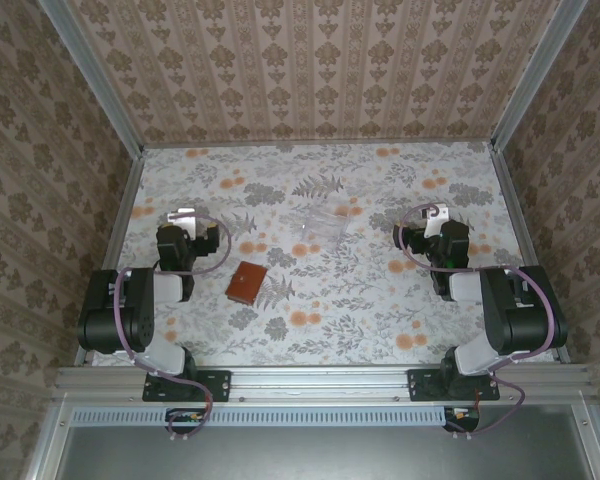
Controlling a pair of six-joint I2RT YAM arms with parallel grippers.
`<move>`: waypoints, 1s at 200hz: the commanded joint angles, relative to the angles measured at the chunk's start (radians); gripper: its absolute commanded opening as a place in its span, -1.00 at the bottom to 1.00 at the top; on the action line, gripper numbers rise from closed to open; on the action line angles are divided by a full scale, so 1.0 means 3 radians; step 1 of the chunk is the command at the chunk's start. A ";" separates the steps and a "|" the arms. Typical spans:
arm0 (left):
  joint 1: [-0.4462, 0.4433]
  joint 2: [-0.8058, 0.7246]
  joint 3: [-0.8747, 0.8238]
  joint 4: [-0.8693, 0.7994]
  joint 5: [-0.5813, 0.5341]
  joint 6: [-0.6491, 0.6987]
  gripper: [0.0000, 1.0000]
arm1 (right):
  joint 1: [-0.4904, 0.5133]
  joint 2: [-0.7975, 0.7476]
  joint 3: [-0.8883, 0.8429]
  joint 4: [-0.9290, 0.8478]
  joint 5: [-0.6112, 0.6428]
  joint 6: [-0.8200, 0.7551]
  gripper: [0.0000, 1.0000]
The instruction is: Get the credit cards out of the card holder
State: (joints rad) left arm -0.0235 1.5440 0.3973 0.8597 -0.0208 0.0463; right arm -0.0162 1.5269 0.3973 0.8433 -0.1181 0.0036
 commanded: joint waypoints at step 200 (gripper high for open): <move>-0.0597 -0.1185 0.0368 -0.1615 -0.0939 -0.0040 1.00 | 0.0154 -0.0880 0.0849 -0.2442 0.0309 0.0462 0.96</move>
State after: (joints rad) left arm -0.1509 1.2716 0.4534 0.5732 -0.2085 0.0593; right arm 0.0051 1.3174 0.5972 0.3748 -0.0555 0.0692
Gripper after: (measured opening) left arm 0.997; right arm 0.993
